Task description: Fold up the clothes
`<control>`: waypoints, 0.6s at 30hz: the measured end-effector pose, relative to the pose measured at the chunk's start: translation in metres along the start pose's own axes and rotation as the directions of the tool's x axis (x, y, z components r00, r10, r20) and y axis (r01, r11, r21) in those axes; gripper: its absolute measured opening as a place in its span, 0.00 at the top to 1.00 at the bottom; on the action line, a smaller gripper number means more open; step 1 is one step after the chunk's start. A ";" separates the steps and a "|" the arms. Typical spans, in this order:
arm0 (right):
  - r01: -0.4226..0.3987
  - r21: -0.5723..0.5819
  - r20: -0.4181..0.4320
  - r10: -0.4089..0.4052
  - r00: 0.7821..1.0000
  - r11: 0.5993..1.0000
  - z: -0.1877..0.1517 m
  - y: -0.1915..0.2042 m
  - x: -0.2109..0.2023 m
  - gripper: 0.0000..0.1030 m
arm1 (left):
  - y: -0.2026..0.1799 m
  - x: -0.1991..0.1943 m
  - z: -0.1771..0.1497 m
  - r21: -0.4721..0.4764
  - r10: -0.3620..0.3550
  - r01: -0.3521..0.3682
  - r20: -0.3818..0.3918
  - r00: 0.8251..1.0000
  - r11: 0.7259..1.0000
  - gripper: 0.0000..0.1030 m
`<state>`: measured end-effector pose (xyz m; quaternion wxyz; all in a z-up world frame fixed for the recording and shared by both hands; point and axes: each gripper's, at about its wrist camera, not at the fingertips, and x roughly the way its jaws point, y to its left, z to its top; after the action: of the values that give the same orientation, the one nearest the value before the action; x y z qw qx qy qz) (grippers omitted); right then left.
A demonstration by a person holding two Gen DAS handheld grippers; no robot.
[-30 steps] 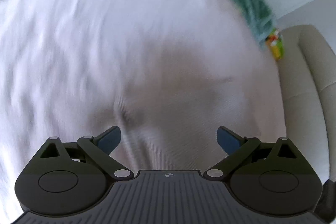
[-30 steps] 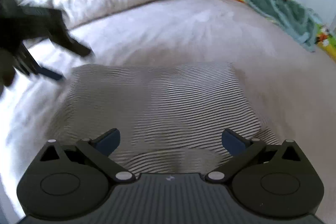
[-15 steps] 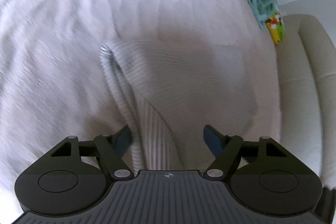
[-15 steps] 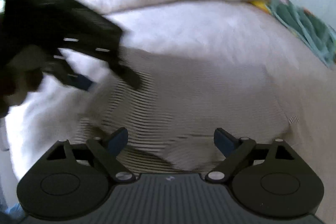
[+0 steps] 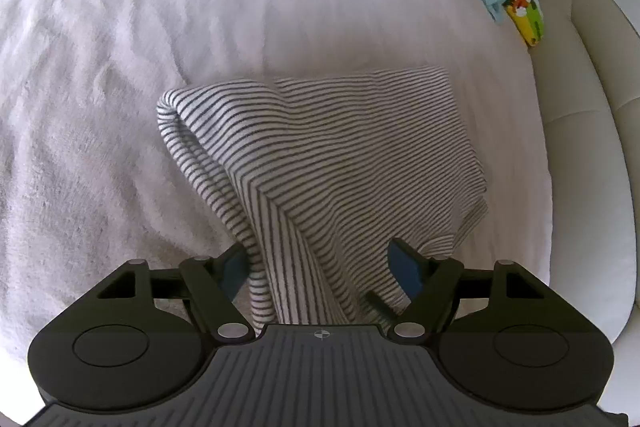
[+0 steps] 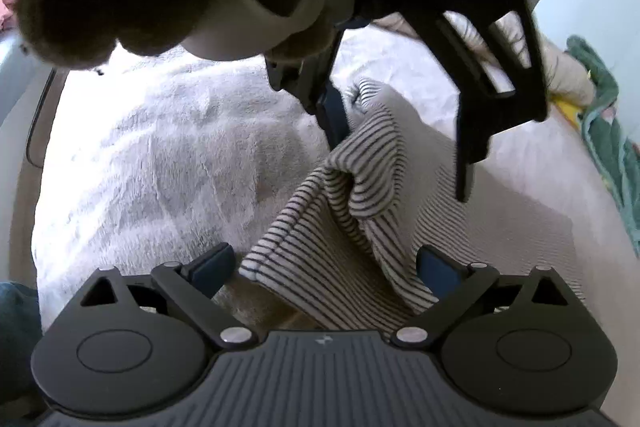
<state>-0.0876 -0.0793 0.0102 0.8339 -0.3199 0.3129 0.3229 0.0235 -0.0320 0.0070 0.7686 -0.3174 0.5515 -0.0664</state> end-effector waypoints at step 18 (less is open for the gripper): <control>0.035 0.083 0.001 -0.035 0.999 0.996 -0.008 -0.010 -0.017 0.07 | -0.002 0.013 -0.014 -0.096 -0.172 0.165 -0.064 0.983 0.982 0.12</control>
<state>-0.0933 -0.0966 0.0214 0.8525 -0.2901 0.3192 0.2954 0.0167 -0.0448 -0.0048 0.7246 -0.3946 0.5526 -0.1177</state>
